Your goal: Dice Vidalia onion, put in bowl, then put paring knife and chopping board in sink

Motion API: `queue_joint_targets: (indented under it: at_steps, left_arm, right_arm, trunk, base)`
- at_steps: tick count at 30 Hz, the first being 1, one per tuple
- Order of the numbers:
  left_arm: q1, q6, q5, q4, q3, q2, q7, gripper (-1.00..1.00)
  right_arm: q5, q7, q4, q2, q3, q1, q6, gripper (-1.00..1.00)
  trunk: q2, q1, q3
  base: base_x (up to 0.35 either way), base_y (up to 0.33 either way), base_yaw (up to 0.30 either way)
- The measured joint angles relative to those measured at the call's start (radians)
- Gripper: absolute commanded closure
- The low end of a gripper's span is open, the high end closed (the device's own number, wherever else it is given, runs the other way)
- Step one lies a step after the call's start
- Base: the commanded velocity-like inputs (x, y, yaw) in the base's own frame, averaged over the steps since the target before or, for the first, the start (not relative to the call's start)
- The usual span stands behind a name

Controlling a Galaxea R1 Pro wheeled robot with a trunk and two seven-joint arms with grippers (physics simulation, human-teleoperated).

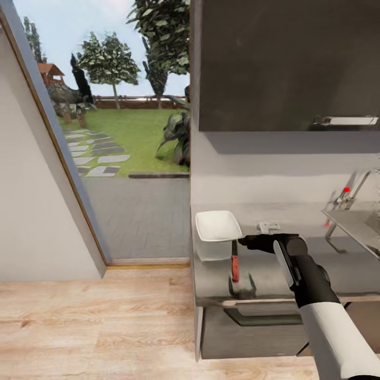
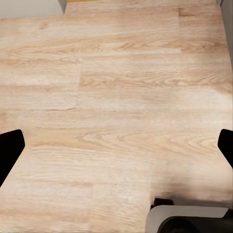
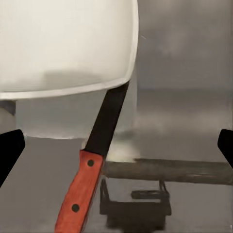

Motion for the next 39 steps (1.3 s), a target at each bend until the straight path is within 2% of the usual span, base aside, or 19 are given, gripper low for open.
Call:
queue_joint_targets:
  at_steps: [21,39]
  left_arm:
    - [0.0,0.0,0.0,0.0,0.0,0.0,0.0,-1.0]
    - [0.0,0.0,0.001,0.0,-0.001,0.0,0.0,-1.0]
  right_arm:
    - [0.001,-0.001,0.001,0.0,0.002,0.0,-0.001,-1.0]
    - [0.003,-0.001,0.007,0.0,0.003,0.0,-0.006,-1.0]
  trunk:
    - [0.0,0.0,0.0]
    - [0.0,0.0,0.0]
  base:
    - [-0.326,-0.007,0.0]
    - [-0.316,-0.125,0.0]
